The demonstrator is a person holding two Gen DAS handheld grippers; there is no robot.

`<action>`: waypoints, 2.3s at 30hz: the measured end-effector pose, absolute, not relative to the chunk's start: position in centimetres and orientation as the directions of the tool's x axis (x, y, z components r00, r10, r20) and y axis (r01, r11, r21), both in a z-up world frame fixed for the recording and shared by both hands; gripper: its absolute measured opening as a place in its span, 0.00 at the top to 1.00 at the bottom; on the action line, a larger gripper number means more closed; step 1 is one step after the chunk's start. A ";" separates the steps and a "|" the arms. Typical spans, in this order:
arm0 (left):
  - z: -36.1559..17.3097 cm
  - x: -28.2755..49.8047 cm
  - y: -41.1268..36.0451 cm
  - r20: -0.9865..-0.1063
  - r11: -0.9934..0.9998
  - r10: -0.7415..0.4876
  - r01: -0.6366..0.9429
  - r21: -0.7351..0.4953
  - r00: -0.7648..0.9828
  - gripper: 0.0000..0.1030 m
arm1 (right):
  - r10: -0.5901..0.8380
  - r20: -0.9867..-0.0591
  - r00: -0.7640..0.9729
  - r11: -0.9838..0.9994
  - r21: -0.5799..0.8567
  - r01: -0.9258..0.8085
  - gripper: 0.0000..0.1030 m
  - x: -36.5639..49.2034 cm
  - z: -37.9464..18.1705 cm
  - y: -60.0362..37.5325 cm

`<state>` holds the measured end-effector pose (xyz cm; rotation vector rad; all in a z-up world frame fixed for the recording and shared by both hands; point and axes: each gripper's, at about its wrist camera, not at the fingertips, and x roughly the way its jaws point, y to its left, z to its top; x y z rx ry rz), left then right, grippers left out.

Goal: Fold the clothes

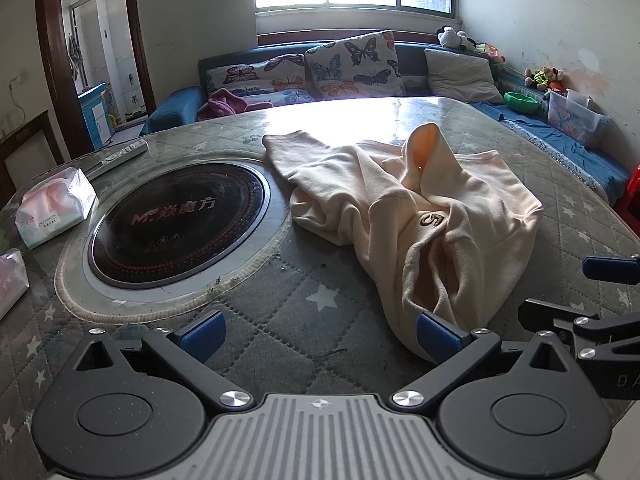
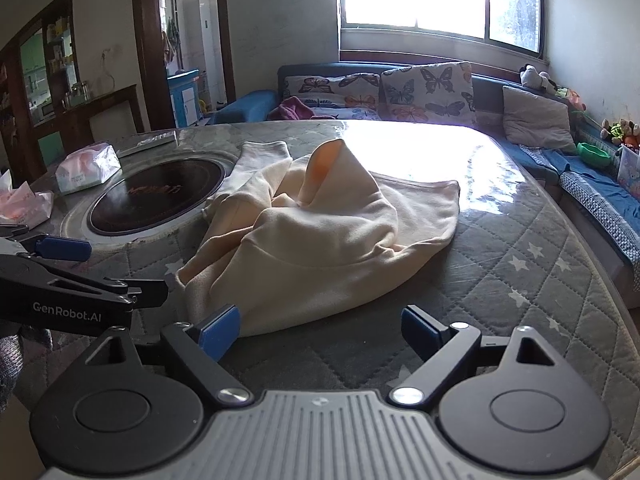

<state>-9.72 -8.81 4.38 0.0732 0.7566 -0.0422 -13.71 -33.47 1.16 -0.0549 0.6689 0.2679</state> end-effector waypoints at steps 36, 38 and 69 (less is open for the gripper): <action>4.1 -8.8 -9.5 -0.717 0.997 0.025 0.033 0.066 0.697 0.00 | 0.187 -0.651 0.736 0.970 0.004 -0.243 0.13 -12.8 1.0 -32.4; 4.1 -8.8 -9.5 -0.717 0.997 0.025 0.032 0.066 0.697 0.00 | 0.187 -0.651 0.735 0.970 0.004 -0.244 0.14 -12.7 1.0 -32.4; 4.7 -6.4 -9.0 -0.715 0.997 0.026 0.032 0.068 0.699 0.00 | 0.215 -0.648 0.731 0.963 0.014 -0.270 0.22 -10.4 2.1 -31.7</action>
